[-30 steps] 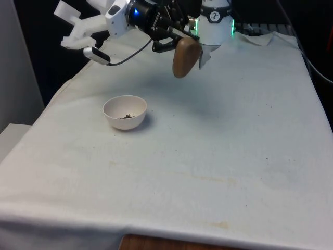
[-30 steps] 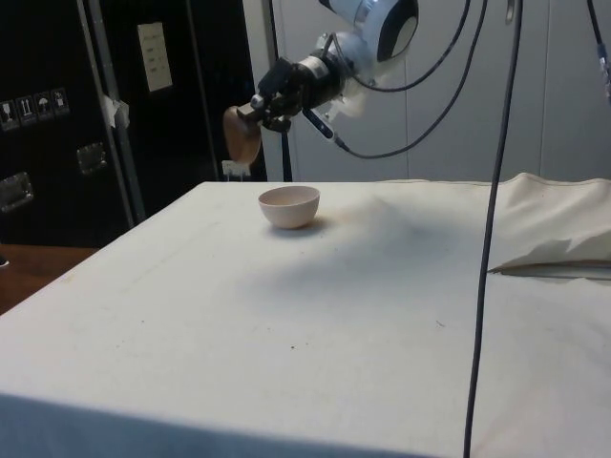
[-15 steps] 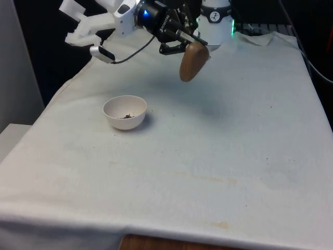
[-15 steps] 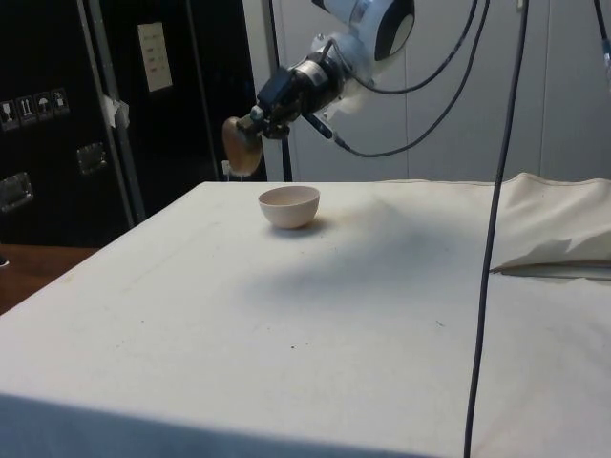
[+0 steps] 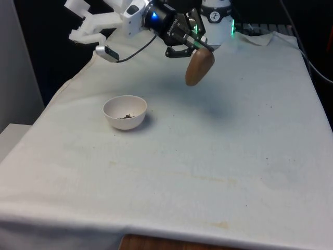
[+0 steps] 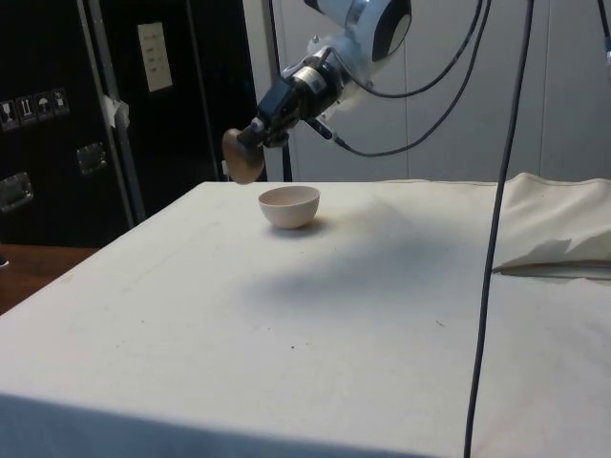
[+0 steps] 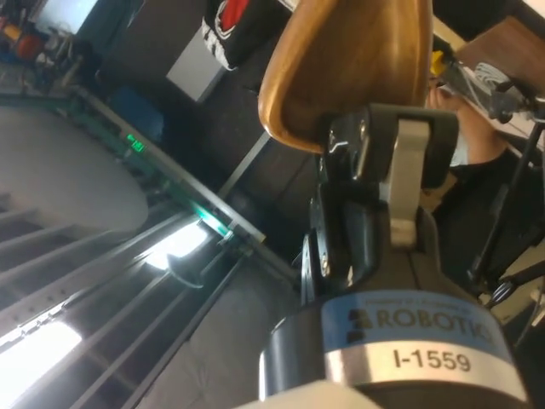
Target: Pour the coffee beans from the cup into the bowl.
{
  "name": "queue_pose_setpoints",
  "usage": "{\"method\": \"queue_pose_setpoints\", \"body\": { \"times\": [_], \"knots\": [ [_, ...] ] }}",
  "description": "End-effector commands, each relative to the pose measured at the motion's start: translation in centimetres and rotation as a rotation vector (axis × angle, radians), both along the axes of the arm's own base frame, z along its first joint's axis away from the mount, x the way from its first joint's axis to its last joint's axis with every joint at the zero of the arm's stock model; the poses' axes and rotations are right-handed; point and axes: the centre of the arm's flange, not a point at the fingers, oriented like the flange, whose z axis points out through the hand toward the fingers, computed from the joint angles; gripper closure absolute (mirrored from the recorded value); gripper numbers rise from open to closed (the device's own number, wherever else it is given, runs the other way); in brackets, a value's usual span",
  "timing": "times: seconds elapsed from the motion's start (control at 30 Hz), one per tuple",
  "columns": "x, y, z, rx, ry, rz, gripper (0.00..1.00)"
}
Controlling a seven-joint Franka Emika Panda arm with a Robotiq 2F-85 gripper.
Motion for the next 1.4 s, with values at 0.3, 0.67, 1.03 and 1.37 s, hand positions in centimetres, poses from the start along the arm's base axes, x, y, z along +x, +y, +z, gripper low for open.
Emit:
{"method": "queue_pose_setpoints", "body": {
  "times": [0.3, 0.67, 1.03, 1.37],
  "knots": [
    [0.0, 1.1, -0.3, -0.054, -0.002, 0.022, 1.00],
    [-0.4, 2.4, -0.6, -0.145, -0.004, 0.056, 1.00],
    [-1.0, 2.8, -0.8, -0.195, -0.017, 0.112, 1.00],
    [-1.6, 3.0, -1.0, -0.234, -0.033, 0.182, 1.00]
  ]
}}
